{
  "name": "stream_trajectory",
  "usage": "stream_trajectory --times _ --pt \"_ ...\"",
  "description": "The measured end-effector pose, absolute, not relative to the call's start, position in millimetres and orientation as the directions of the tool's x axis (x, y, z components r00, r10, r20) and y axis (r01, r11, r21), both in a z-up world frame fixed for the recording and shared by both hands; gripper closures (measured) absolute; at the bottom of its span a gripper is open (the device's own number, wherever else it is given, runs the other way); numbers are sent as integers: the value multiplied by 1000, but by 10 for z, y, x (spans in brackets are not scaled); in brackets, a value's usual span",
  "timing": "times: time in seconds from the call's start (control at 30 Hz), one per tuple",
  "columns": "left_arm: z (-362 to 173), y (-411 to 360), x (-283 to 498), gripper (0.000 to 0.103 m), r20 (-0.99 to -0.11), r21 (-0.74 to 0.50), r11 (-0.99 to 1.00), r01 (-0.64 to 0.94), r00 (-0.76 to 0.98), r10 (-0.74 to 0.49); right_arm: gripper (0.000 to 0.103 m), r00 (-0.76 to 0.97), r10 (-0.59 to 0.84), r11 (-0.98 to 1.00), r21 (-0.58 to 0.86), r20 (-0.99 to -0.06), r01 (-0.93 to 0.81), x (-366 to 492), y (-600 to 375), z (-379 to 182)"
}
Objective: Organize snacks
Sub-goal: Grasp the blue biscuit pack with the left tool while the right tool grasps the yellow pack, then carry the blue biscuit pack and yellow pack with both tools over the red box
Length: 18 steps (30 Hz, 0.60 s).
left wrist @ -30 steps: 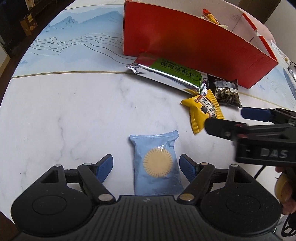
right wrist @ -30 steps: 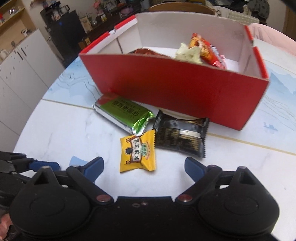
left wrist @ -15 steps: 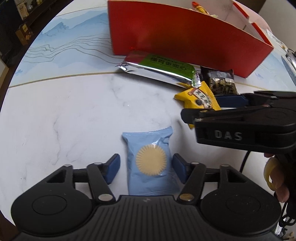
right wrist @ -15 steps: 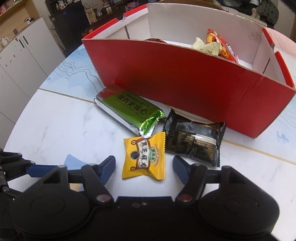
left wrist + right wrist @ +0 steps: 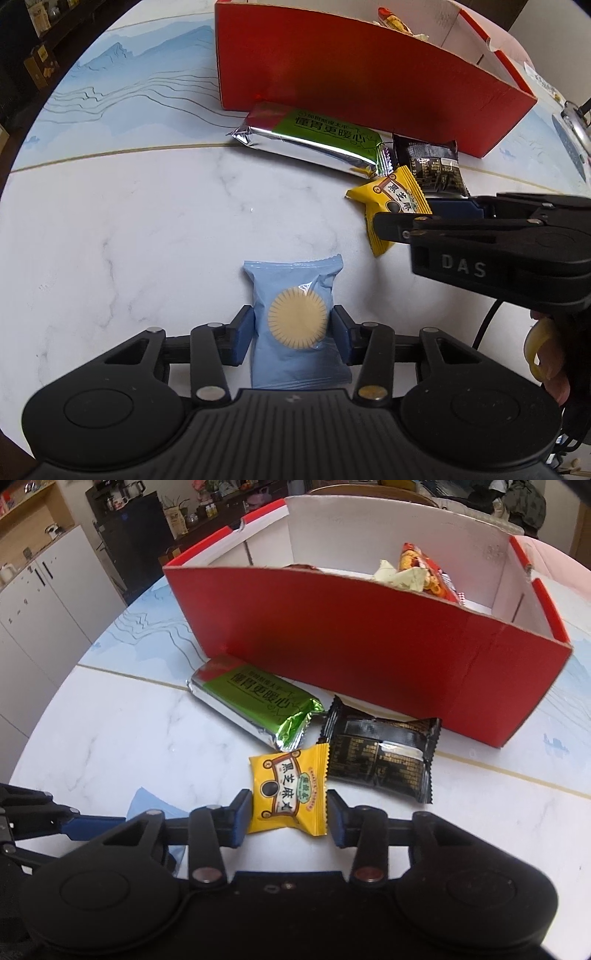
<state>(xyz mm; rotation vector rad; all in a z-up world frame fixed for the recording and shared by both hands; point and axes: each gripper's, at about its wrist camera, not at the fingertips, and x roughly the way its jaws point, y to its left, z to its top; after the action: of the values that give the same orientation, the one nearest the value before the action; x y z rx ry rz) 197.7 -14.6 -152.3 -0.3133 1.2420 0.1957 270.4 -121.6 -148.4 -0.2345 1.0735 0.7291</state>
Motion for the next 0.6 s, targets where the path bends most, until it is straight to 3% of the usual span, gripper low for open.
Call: stream_trajectory --times 0.27,0.6 --pt "-1523 -18 1942 59 -947 -158 927 -341 317 -45 86 278 465 756 213 -841 -619 2677 -1349 -1399" --pt "-1434 44 1904 59 -937 -174 922 -346 345 -47 90 314 475 774 222 -822 -593 2642 -1461 -1297"
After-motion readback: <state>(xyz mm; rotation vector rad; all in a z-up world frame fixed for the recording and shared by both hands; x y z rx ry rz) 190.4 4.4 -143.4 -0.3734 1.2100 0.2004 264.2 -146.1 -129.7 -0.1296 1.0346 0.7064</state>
